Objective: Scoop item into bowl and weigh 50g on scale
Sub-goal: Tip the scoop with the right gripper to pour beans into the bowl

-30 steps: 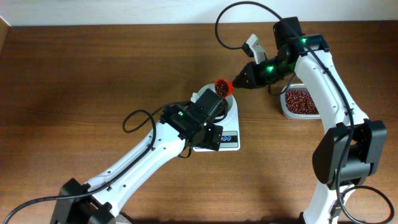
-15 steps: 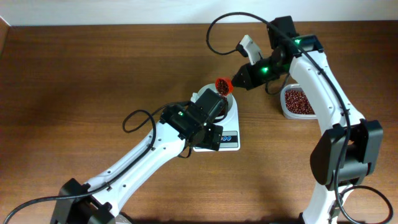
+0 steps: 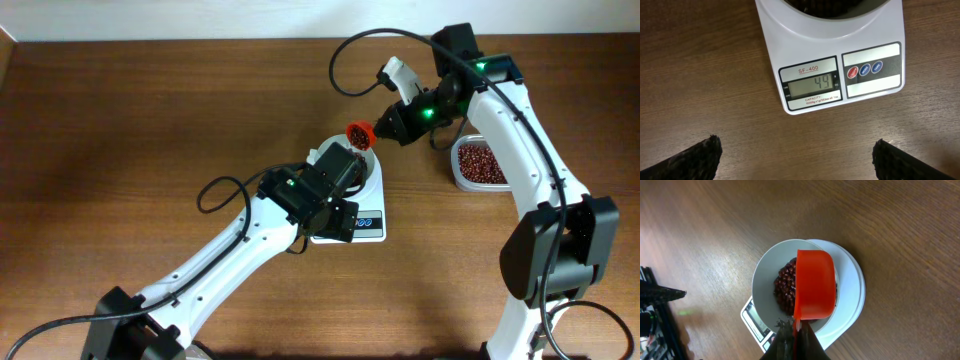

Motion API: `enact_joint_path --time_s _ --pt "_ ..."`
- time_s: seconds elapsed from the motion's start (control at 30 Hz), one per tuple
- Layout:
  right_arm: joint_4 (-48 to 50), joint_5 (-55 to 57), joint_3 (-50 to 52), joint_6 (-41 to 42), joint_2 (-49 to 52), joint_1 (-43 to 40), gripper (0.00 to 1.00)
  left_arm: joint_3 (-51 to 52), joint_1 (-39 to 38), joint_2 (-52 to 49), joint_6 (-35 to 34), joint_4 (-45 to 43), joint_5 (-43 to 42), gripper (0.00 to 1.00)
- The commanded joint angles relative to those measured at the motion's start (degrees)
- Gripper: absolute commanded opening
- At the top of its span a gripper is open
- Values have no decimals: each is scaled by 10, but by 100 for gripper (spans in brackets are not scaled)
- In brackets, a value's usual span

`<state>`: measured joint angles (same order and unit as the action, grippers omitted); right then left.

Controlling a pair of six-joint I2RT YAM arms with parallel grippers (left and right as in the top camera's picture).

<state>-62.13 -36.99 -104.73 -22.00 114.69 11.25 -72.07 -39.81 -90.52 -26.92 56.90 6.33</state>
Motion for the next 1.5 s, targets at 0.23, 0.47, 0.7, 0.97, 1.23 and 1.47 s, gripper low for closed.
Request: enact_joint_path --time_s 0.23,0.47,0.7,0.97,1.23,1.47 --pt "3 2 -15 -18 -23 5 4 6 -2 2 -9 -1 8 99" --pt "19 2 -17 -38 -24 9 4 6 -2 2 -9 -1 8 99" --pt "16 75 -17 -131 -26 42 4 6 -2 2 -9 -1 8 99" --pt "18 83 -17 -138 -26 42 4 6 -2 2 -9 -1 8 99" --pt "3 77 -17 -194 -26 48 4 6 -2 2 -9 -1 8 99" --pt "-19 27 -17 -209 -26 49 4 6 -2 2 -9 -1 8 99"
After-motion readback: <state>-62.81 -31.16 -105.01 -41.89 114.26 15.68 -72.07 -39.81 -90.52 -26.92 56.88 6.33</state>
